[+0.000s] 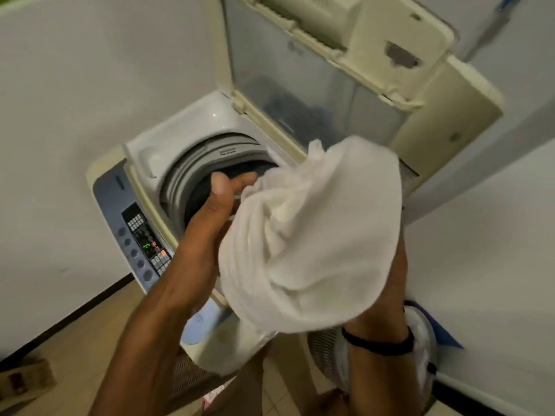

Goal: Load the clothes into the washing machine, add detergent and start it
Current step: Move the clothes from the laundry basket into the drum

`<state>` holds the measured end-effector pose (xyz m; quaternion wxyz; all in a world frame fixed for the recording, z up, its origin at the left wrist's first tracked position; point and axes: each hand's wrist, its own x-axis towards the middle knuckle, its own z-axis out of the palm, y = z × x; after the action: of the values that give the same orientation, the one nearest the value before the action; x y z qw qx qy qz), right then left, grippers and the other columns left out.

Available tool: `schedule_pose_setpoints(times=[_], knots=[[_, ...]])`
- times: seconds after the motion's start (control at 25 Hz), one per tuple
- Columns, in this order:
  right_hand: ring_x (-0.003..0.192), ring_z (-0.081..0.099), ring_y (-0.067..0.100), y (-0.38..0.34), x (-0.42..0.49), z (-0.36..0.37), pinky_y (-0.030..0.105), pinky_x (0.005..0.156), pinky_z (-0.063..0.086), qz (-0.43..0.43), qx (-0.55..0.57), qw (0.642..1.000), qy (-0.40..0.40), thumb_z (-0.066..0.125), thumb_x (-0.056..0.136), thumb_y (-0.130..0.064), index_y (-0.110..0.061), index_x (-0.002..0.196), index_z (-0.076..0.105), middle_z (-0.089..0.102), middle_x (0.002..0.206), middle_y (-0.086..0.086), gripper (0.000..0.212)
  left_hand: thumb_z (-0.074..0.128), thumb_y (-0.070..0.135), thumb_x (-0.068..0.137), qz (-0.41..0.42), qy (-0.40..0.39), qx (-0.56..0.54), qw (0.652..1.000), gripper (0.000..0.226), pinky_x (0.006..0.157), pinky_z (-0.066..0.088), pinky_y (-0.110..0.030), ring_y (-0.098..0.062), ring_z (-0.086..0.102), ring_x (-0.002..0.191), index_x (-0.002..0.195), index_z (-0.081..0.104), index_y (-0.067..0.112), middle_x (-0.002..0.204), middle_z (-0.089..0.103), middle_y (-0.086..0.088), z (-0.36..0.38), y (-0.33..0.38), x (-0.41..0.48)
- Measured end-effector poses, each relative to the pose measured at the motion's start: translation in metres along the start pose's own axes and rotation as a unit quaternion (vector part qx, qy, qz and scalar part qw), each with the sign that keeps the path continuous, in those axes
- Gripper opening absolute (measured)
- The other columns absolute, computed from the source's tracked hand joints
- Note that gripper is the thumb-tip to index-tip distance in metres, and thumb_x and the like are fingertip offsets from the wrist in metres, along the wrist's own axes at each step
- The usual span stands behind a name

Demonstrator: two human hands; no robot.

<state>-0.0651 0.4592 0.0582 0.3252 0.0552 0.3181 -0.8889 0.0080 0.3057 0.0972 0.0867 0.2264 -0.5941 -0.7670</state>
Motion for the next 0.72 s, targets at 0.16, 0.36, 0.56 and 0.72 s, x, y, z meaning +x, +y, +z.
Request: schedule_pose_setpoints(times=[0.16,0.36,0.56,0.72], knots=[[0.112,0.065,0.017,0.032,0.071,0.038,0.034,0.09,0.053,-0.043,-0.161,0.985,-0.044,0.055,0.093,-0.041,-0.025,0.112,0.07,0.071,0.115,0.003,0.03,0.047,0.069,0.069,-0.023,-0.078,-0.01,0.997,0.049,0.08,0.056,-0.019,-0.007,0.069,0.105,0.099,0.076,0.043,0.109,0.074,0.01,-0.042,0.007,0.031],[0.106,0.063,0.018,0.076,0.139,-0.004,0.042,0.096,0.051,-0.072,-0.473,0.875,0.073,0.061,0.091,-0.041,-0.017,0.115,0.061,0.068,0.113,0.001,0.035,0.071,0.061,0.075,-0.089,0.0,0.147,0.985,0.076,0.101,0.048,-0.036,-0.009,0.061,0.117,0.14,0.048,0.029,0.135,0.059,0.011,-0.087,-0.03,0.084],[0.073,0.052,-0.001,0.085,0.122,-0.046,0.012,0.066,0.037,-0.059,-0.653,0.731,0.189,0.054,0.092,-0.019,-0.023,0.094,0.059,0.057,0.084,-0.016,0.007,0.067,0.055,0.083,-0.103,0.12,0.356,0.921,0.072,0.104,0.045,-0.037,-0.014,0.054,0.122,0.145,0.04,0.03,0.138,0.053,0.004,-0.088,-0.078,0.091],[0.082,0.068,0.004,0.079,0.078,-0.06,0.022,0.078,0.054,-0.112,-0.556,0.791,0.229,0.057,0.094,-0.022,-0.028,0.088,0.07,0.072,0.084,-0.012,0.015,0.071,0.042,0.083,-0.036,0.112,0.315,0.942,0.035,0.082,0.052,-0.014,0.002,0.065,0.098,0.117,0.063,0.038,0.106,0.067,0.02,-0.038,-0.099,0.064]])
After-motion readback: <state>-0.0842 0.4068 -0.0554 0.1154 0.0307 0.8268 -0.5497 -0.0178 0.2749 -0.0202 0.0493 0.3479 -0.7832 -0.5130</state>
